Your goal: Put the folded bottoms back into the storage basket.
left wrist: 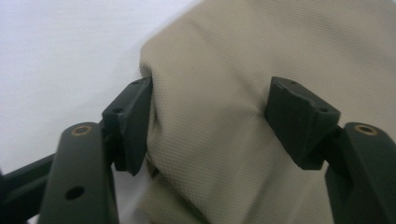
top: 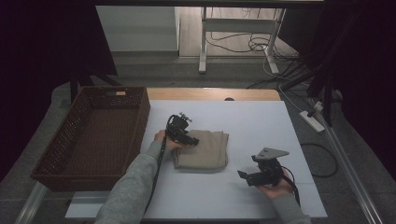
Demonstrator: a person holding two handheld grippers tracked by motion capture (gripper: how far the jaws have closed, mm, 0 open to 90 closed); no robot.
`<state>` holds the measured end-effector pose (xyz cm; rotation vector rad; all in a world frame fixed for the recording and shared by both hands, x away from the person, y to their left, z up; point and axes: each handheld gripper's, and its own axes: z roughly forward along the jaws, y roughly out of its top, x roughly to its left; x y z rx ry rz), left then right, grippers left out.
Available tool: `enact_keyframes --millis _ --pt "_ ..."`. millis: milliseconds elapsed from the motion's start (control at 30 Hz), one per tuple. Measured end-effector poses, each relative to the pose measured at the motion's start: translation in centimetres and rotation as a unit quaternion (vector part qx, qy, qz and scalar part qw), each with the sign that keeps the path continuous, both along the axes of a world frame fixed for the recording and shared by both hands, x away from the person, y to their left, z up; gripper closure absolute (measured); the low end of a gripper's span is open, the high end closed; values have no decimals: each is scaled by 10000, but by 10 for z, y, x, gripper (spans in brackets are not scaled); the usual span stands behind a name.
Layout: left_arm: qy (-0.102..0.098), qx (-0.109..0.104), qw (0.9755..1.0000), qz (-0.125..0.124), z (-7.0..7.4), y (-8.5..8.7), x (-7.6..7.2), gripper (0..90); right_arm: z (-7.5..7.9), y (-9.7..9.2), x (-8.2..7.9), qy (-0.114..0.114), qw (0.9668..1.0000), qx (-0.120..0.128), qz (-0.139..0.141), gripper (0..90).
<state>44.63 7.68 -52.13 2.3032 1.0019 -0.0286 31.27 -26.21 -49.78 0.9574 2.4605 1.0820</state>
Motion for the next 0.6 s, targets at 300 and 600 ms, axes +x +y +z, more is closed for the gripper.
enact_keyframes --millis 300,600 --pt "113 -185 9996 -183 1 1 -6 484 0 0 0 -3 10000 -14 -7 152" --pt "-132 -224 9994 -242 3 3 -14 713 0 0 -1 8 10000 -24 -41 153"
